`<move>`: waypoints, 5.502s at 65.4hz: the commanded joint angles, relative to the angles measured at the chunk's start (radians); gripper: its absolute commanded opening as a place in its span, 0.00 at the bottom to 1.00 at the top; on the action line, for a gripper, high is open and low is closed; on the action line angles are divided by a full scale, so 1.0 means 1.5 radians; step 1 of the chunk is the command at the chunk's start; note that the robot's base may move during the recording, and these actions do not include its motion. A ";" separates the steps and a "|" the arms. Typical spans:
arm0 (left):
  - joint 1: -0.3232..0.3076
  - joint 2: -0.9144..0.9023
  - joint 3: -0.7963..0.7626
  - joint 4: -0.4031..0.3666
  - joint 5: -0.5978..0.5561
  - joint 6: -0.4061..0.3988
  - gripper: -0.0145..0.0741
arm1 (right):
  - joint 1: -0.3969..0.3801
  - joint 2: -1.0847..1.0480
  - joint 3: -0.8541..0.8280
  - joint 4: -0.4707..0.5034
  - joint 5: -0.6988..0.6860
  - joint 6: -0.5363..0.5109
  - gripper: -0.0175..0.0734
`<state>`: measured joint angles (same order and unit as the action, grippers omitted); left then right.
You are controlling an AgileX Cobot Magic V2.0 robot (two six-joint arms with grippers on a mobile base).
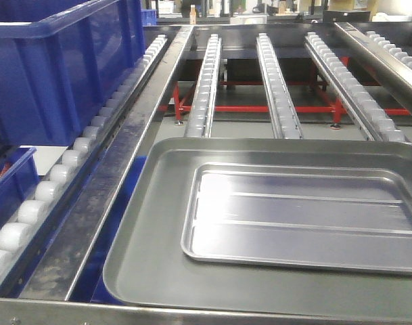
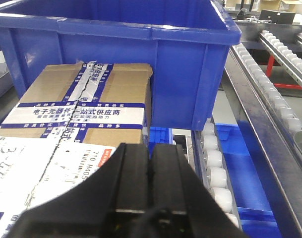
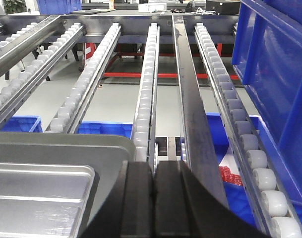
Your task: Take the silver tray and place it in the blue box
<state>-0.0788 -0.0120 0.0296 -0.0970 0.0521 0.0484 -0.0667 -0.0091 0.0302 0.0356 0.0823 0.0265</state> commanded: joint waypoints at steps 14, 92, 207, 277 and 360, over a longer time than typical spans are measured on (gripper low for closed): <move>0.001 -0.013 -0.003 -0.004 -0.061 0.000 0.06 | -0.002 -0.014 0.002 -0.002 -0.060 -0.005 0.26; -0.107 0.398 -0.534 -0.128 0.224 0.109 0.18 | 0.000 0.135 -0.321 0.020 0.109 0.007 0.26; -0.499 1.213 -1.014 0.111 0.547 -0.419 0.45 | 0.117 0.896 -0.621 0.067 0.407 0.005 0.73; -0.499 1.289 -1.014 0.121 0.485 -0.439 0.45 | 0.117 1.050 -0.621 0.067 0.326 0.005 0.73; -0.491 1.144 -1.042 0.200 0.596 -0.439 0.05 | 0.140 0.909 -0.744 0.065 0.484 0.016 0.26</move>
<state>-0.8214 1.8003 -1.5009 0.1489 0.9081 -0.6285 0.1267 1.4310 -1.0290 0.1430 0.8042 0.0518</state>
